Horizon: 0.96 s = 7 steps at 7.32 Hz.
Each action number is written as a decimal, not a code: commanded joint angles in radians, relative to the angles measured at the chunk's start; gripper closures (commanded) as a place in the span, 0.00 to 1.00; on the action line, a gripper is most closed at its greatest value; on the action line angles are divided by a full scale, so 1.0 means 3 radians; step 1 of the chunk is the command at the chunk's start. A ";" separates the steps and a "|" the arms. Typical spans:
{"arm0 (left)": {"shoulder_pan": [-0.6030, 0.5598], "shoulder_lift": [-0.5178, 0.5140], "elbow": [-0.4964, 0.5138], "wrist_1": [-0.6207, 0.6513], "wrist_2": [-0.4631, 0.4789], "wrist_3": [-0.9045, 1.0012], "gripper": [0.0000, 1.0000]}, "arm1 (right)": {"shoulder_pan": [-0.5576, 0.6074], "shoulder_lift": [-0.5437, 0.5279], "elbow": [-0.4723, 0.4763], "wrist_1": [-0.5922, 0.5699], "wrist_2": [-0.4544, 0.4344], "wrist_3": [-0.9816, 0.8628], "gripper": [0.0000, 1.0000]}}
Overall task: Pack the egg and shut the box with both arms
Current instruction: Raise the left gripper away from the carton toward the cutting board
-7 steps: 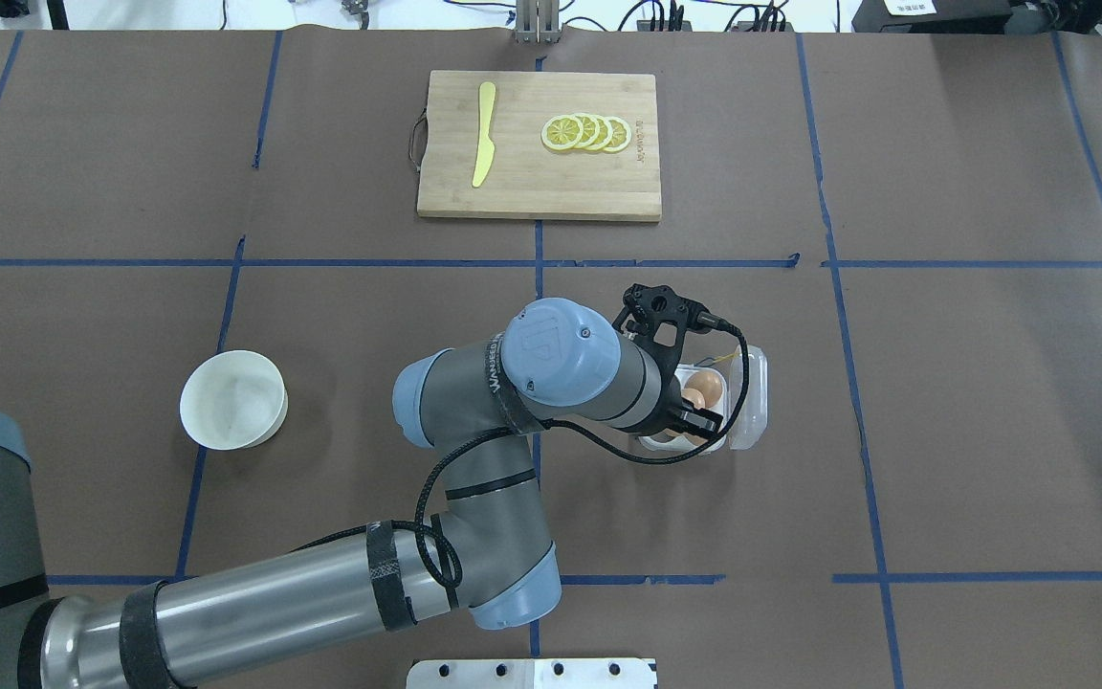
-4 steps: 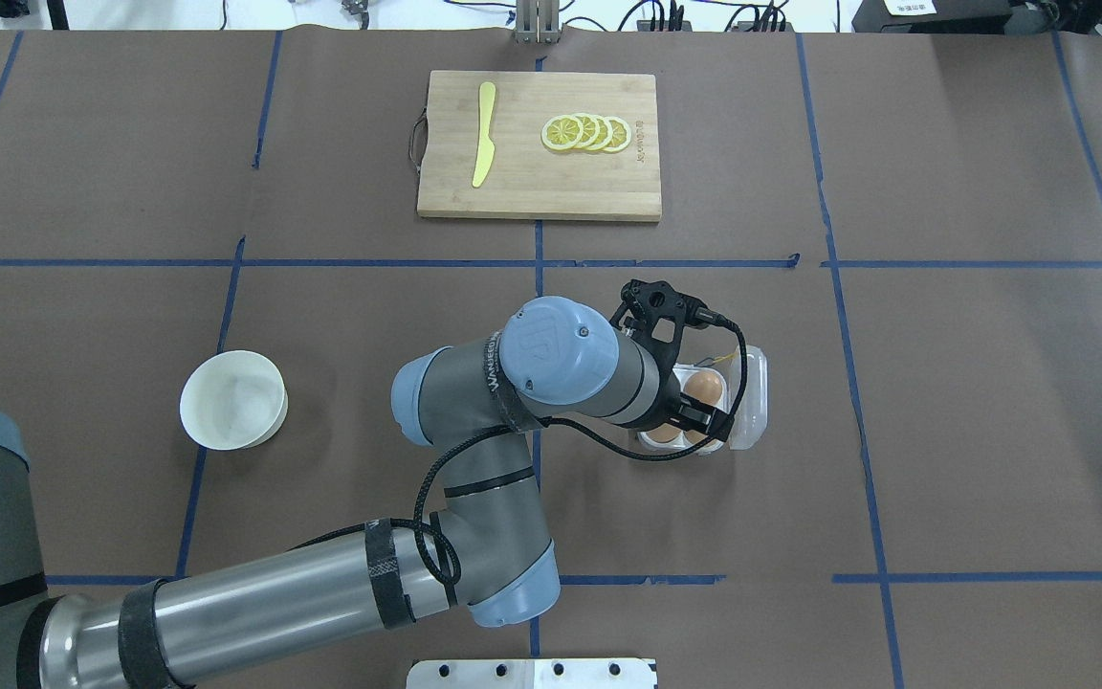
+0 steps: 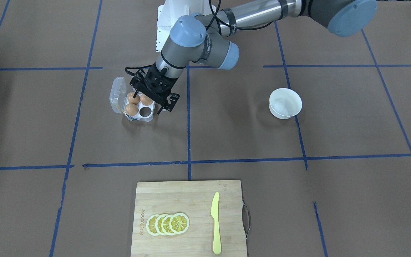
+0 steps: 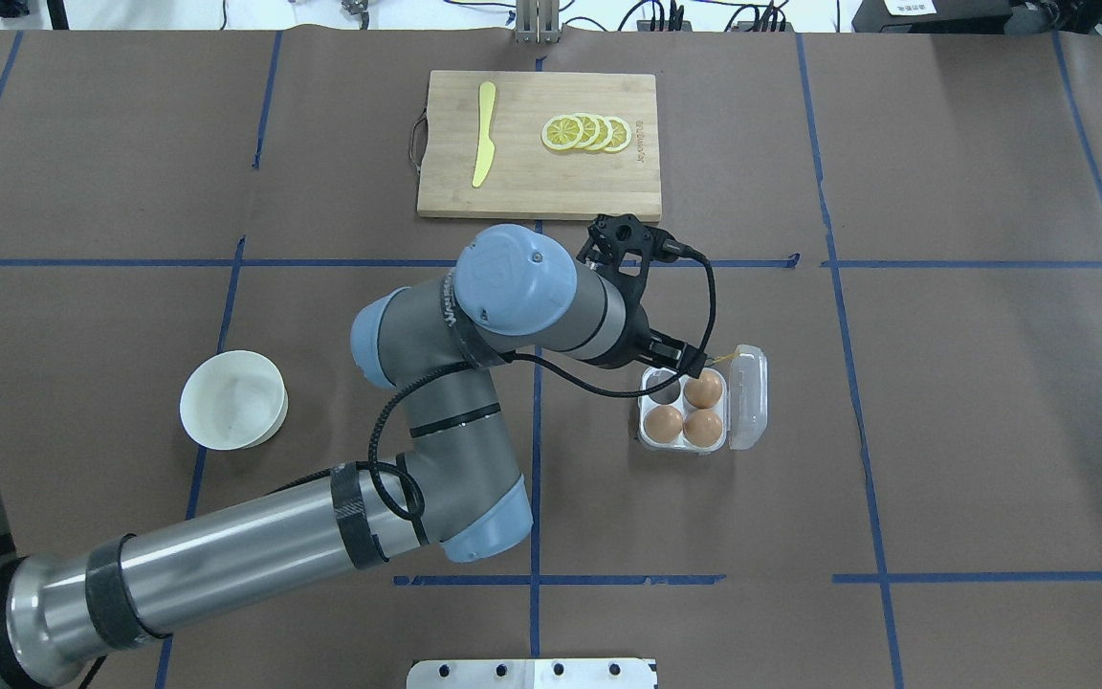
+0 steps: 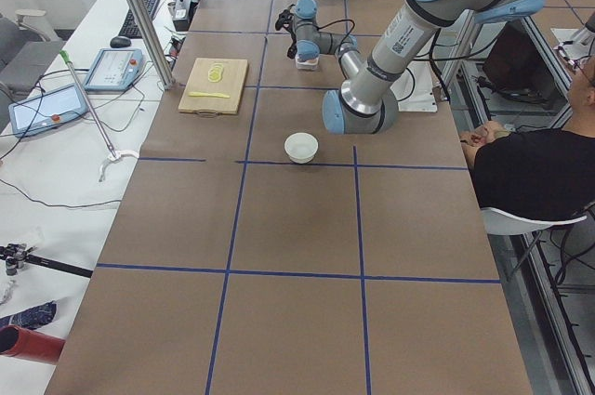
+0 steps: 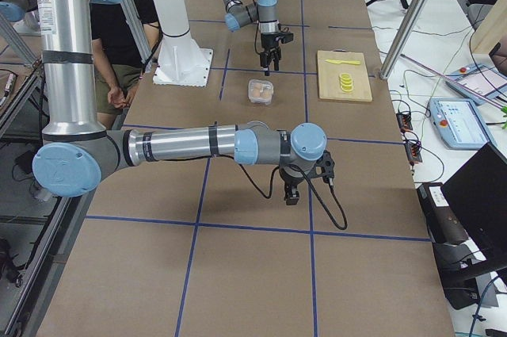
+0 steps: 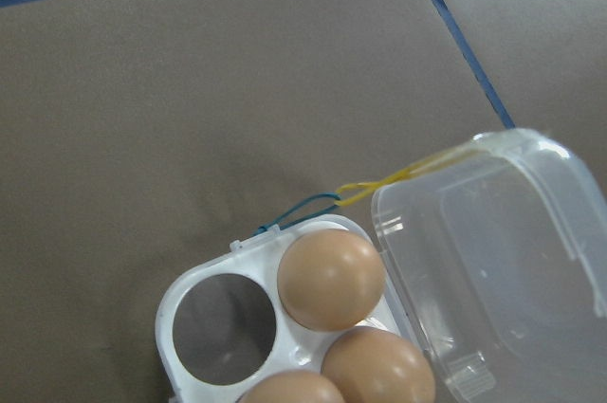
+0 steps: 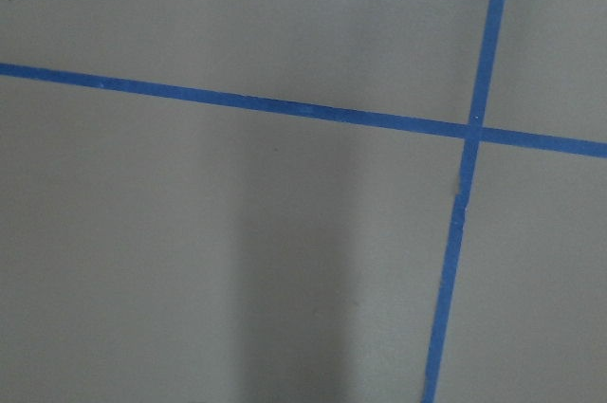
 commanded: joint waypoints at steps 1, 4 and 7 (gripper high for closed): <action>-0.0369 0.0497 -0.0377 0.0021 -0.0328 0.0345 0.05 | -0.0312 0.0006 0.0357 0.0006 0.0025 0.0709 0.00; -0.0860 0.0995 -0.0797 0.0347 -0.0503 0.1050 0.05 | -0.1036 0.0011 0.0523 0.1063 -0.0254 0.2493 0.00; -0.1132 0.1077 -0.0803 0.0390 -0.0646 0.1180 0.05 | -0.2003 0.0153 0.0609 0.1770 -0.1030 0.3904 0.00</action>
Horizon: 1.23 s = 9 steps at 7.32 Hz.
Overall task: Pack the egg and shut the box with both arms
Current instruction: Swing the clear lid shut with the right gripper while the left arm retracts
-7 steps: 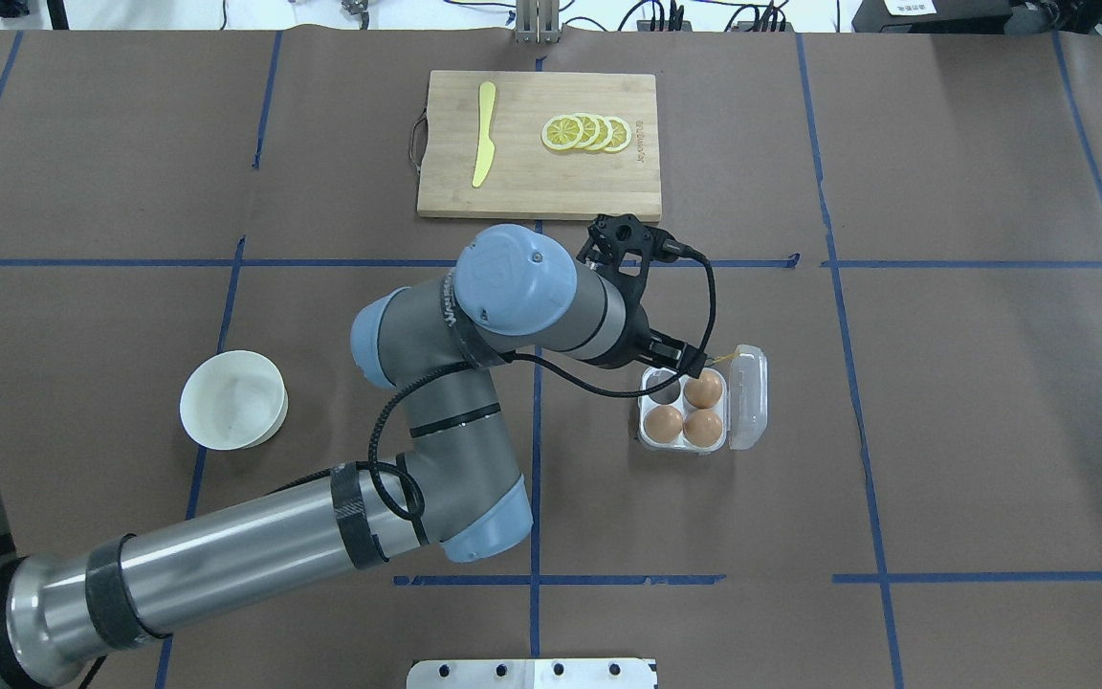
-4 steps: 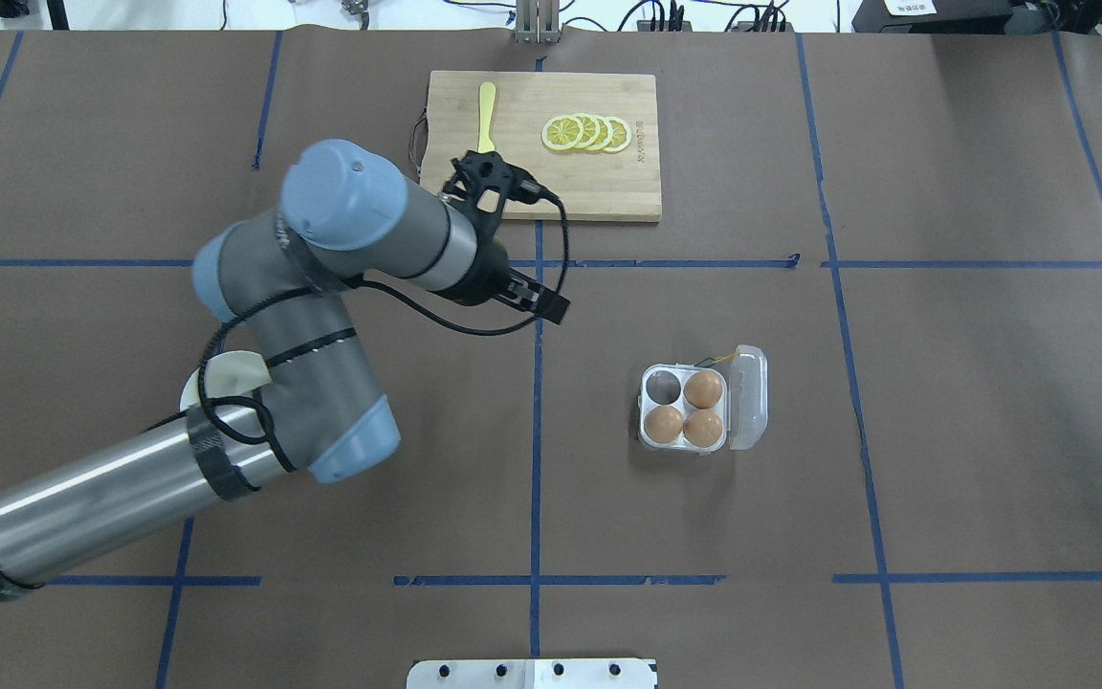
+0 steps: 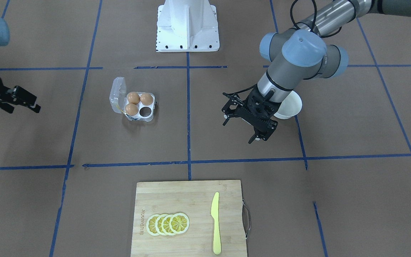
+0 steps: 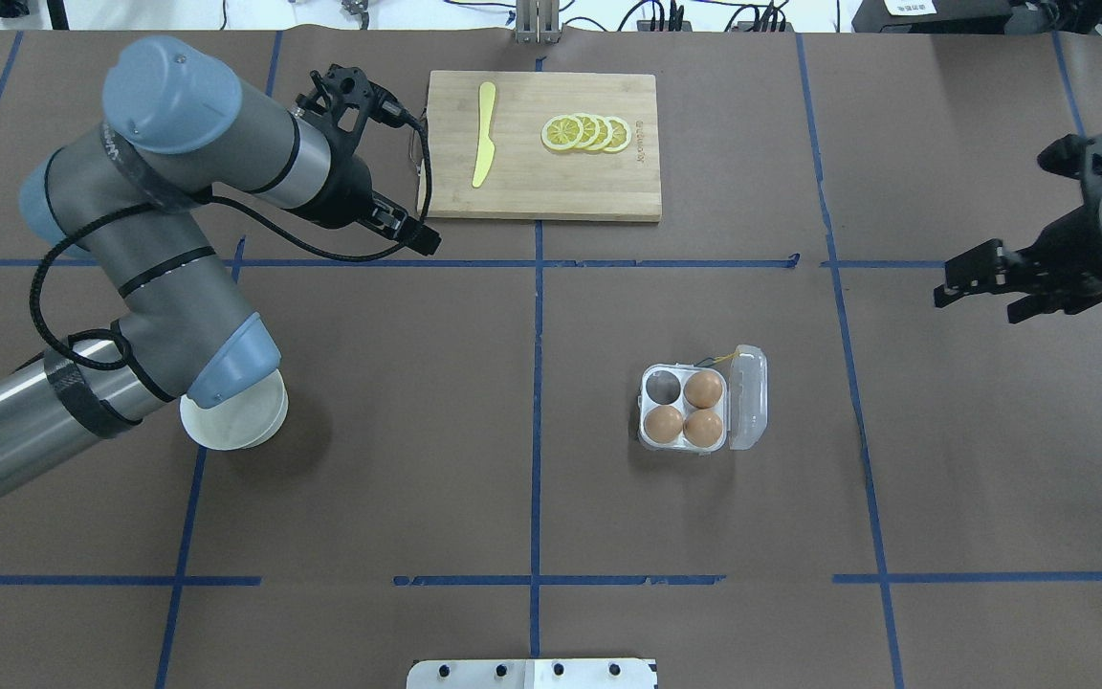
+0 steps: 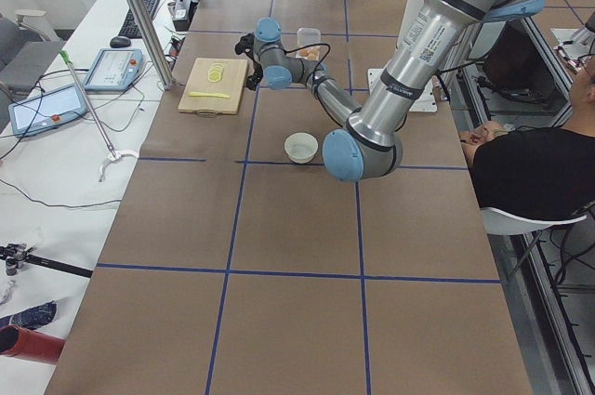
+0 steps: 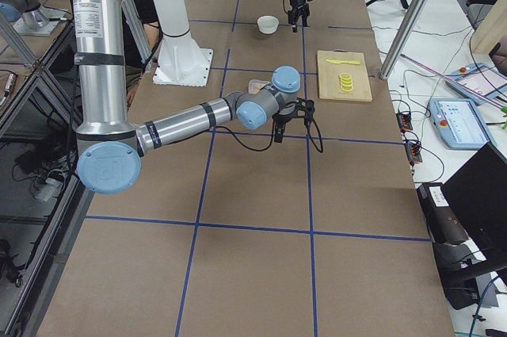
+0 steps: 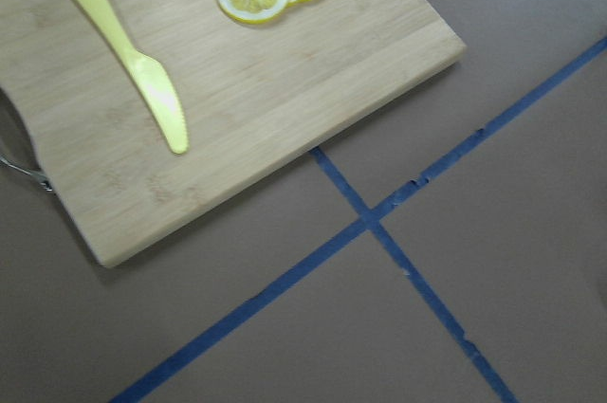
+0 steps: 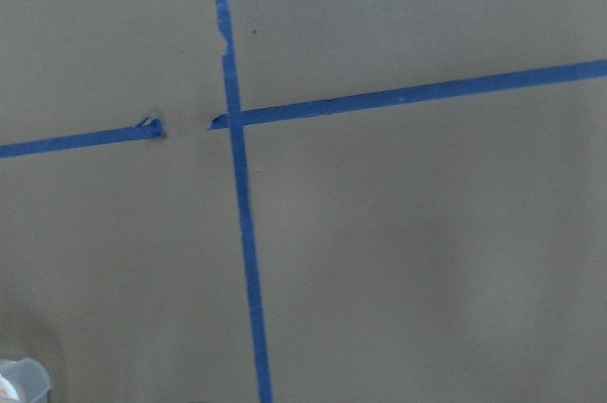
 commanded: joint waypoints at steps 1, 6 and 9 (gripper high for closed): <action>-0.0131 0.0045 -0.0004 0.0017 -0.0028 0.0144 0.05 | -0.0729 0.0344 0.0056 0.0142 -0.0597 0.0964 0.00; -0.0284 0.0050 0.0006 0.0012 -0.0068 0.0155 0.05 | -0.1403 0.1569 0.0105 -0.0761 -0.1229 0.1720 0.00; -0.0458 0.0396 -0.0157 0.0012 -0.0181 0.0471 0.05 | -0.0455 0.1280 0.0361 -0.0875 -0.0266 0.1639 0.00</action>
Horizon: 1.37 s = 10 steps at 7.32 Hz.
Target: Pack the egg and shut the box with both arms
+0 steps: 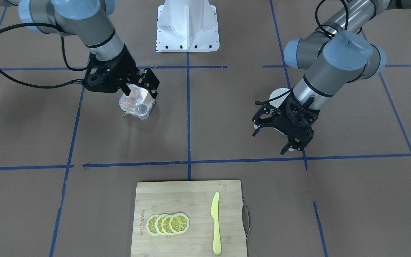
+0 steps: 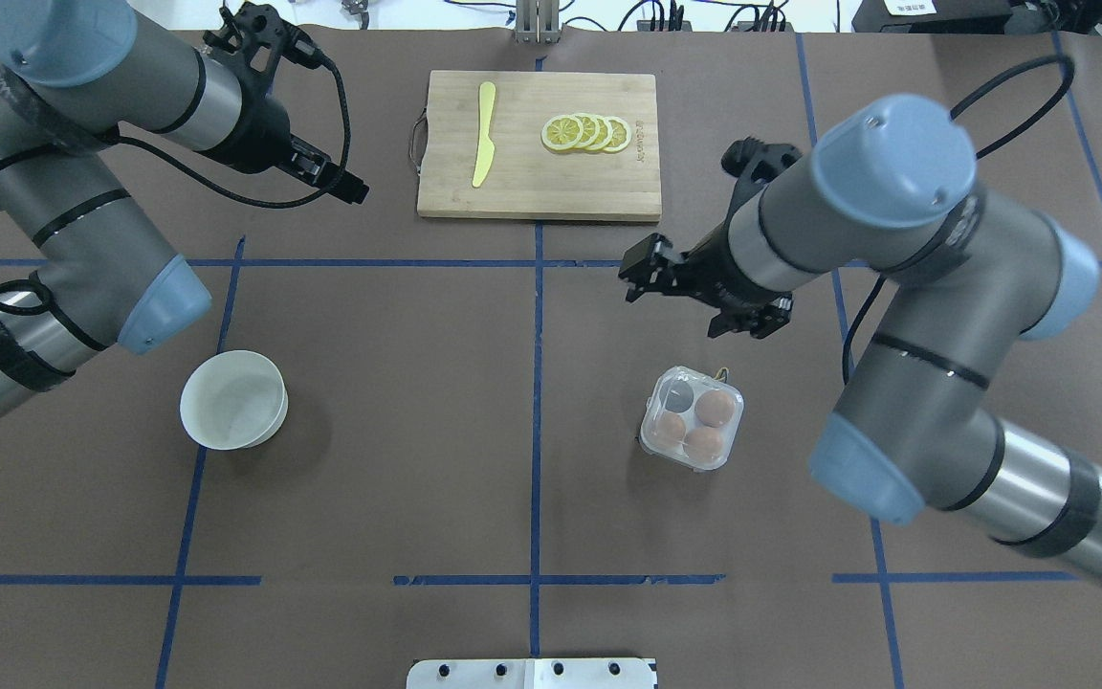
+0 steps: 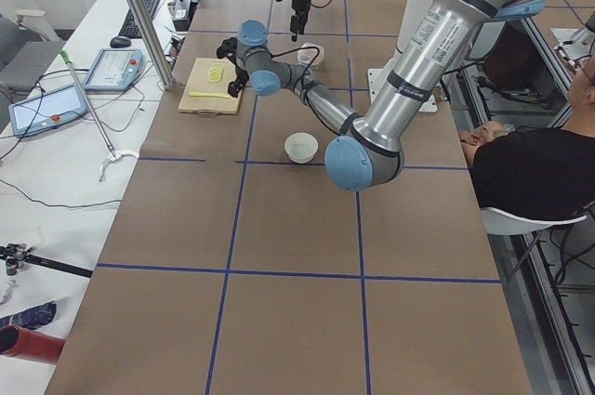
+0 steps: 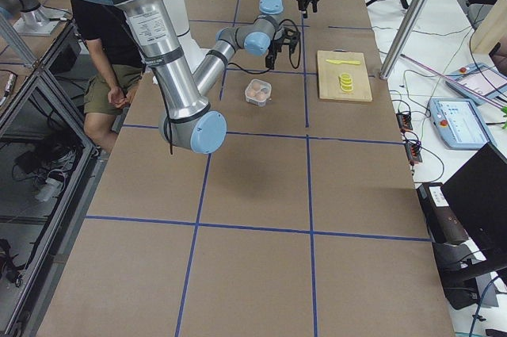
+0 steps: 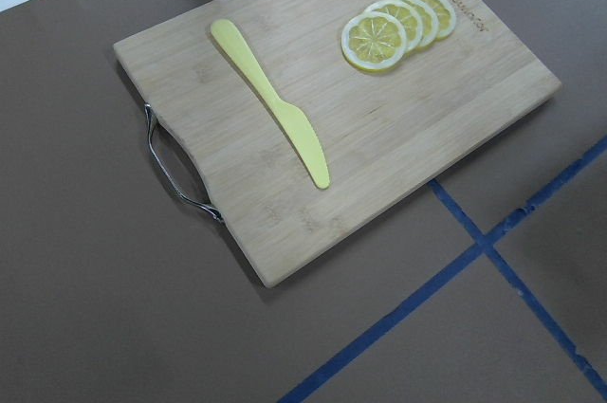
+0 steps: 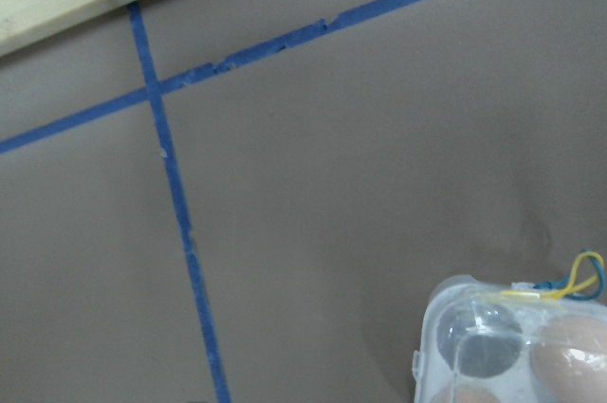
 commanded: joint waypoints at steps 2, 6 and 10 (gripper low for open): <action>-0.0332 0.0479 -0.0135 0.0003 -0.0029 0.0631 0.05 | 0.0990 -0.0820 0.0222 -0.0033 0.0793 -0.1088 0.00; -0.1266 0.0736 0.0238 0.0358 -0.0029 0.1842 0.01 | 0.2570 -0.1202 -0.1046 -0.0053 0.1111 -0.4154 0.00; -0.2025 0.1035 -0.0082 0.2189 -0.0755 0.1907 0.00 | 0.2916 -0.0941 -0.1849 -0.0073 0.1091 -0.5134 0.00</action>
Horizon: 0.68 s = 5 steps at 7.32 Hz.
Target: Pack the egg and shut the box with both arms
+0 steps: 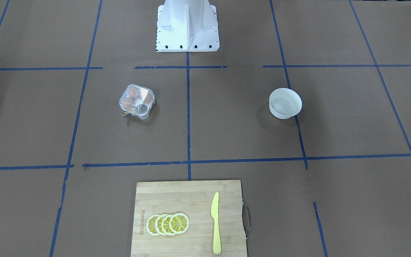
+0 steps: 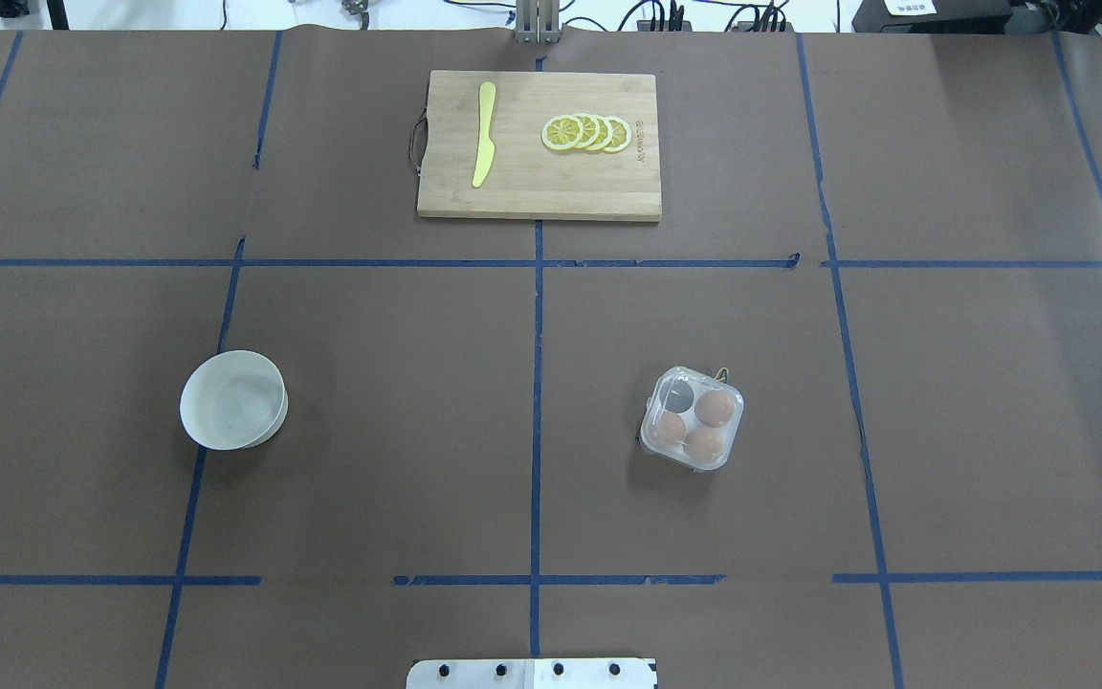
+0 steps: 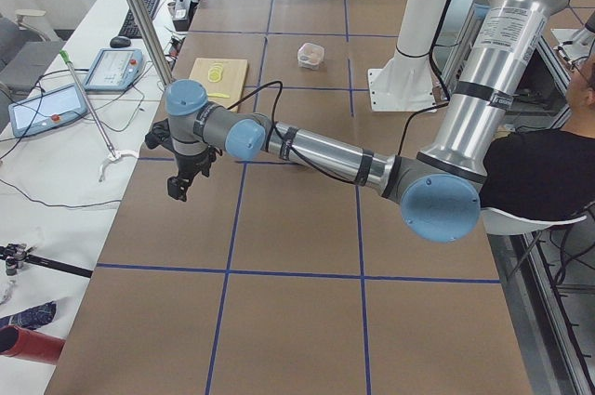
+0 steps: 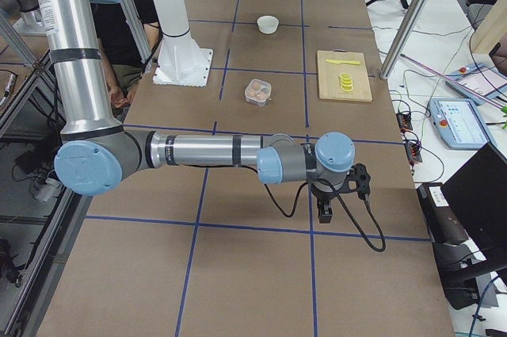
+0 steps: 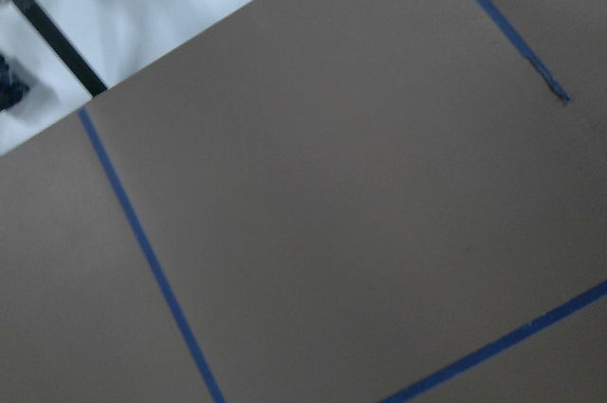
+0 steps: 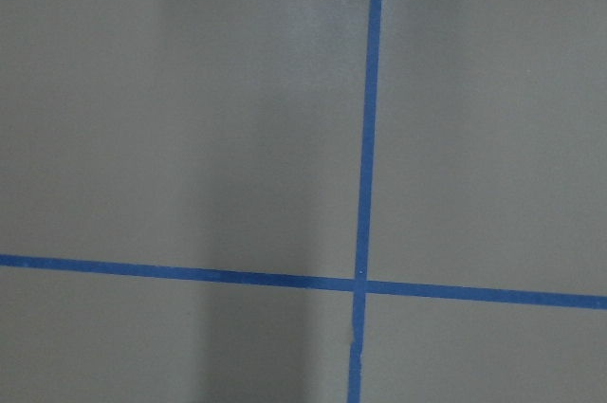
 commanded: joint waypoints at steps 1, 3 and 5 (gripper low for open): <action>-0.0102 0.0656 -0.0386 0.0357 -0.0086 0.0038 0.00 | 0.0028 0.0058 -0.0095 -0.0022 -0.0026 -0.0133 0.00; -0.0086 0.0981 -0.0347 -0.0041 -0.0005 0.0013 0.00 | 0.0033 0.0063 -0.0095 -0.0017 -0.0026 -0.0133 0.00; -0.0076 0.0942 -0.0241 -0.0100 0.0021 0.0008 0.00 | 0.0038 0.0058 -0.0080 -0.0012 -0.0016 -0.0118 0.00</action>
